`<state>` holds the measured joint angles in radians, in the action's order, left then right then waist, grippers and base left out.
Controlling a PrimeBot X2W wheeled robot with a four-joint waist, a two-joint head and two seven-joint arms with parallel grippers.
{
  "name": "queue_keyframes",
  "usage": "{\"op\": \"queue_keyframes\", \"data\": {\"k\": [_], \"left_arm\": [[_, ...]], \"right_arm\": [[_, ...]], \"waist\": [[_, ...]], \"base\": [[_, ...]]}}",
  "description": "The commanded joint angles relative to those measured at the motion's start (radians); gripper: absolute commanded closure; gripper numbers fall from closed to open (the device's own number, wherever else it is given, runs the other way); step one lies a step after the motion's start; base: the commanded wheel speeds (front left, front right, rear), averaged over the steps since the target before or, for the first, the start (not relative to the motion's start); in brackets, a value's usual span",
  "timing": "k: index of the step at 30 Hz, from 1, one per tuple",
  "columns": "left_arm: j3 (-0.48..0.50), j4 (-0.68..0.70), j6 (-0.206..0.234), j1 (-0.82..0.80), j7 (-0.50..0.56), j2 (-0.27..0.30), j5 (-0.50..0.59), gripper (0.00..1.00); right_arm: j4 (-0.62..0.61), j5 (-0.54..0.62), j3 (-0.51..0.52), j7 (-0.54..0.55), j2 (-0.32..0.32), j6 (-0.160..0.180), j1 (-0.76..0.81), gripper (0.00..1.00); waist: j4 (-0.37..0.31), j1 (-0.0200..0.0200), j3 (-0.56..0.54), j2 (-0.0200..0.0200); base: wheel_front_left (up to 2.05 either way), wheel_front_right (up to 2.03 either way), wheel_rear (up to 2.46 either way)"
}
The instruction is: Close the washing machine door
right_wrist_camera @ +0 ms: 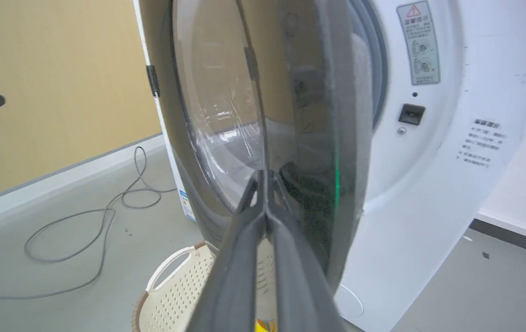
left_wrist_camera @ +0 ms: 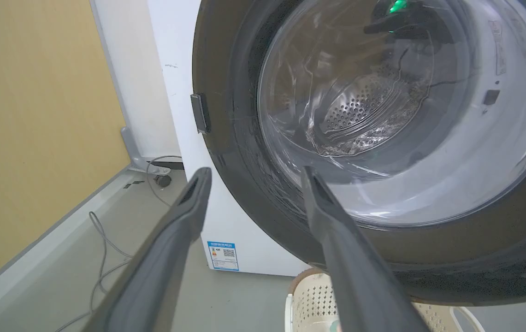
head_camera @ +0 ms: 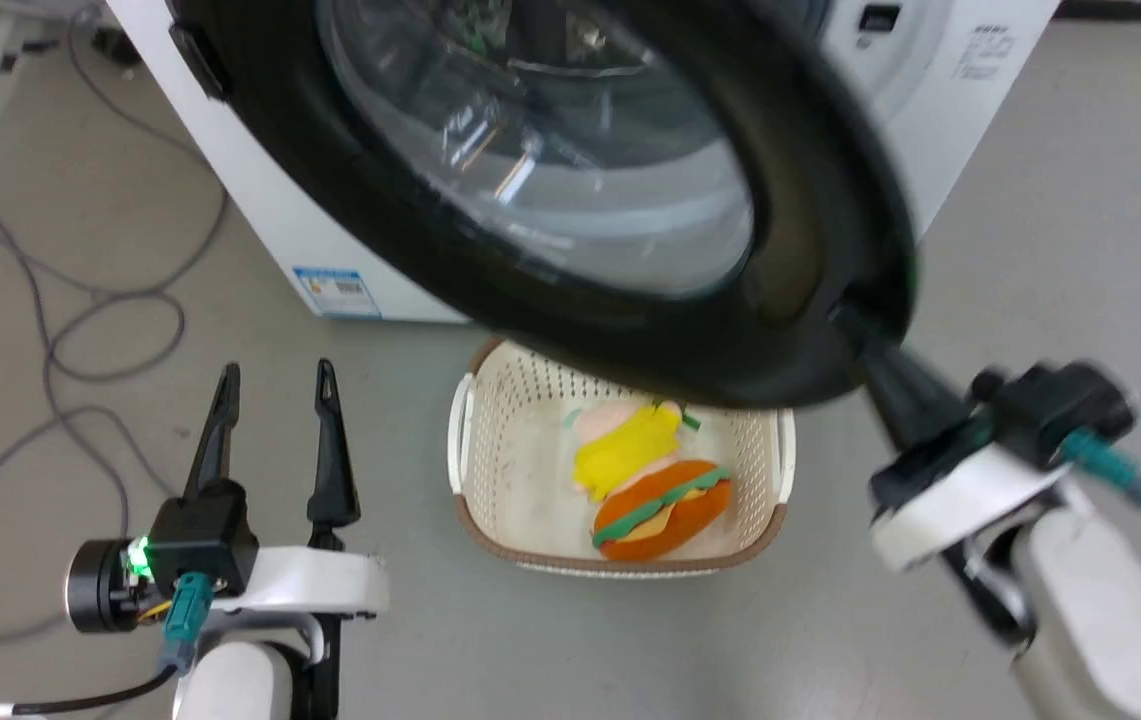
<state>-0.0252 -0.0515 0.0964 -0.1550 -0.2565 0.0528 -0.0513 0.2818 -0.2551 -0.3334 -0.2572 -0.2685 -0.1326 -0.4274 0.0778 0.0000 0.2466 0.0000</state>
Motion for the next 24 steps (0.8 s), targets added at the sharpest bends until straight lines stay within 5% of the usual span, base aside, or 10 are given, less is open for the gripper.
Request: {"op": "queue_keyframes", "data": {"k": [1, 24], "left_arm": [[-0.004, 0.007, 0.004, -0.018, -0.005, -0.001, 0.004, 0.0], [-0.069, 0.04, 0.049, -0.124, -0.005, -0.002, -0.038, 0.0]], "right_arm": [[0.013, 0.007, 0.018, -0.005, -0.005, 0.002, -0.034, 1.0], [0.274, 0.1, 0.243, -0.005, -0.018, 0.002, -0.436, 1.0]], "waist": [[0.009, 0.0, 0.025, 0.0], [0.064, 0.0, 0.226, 0.0]], "base": [[0.0, 0.0, 0.0], [0.0, 0.0, 0.0]]}}
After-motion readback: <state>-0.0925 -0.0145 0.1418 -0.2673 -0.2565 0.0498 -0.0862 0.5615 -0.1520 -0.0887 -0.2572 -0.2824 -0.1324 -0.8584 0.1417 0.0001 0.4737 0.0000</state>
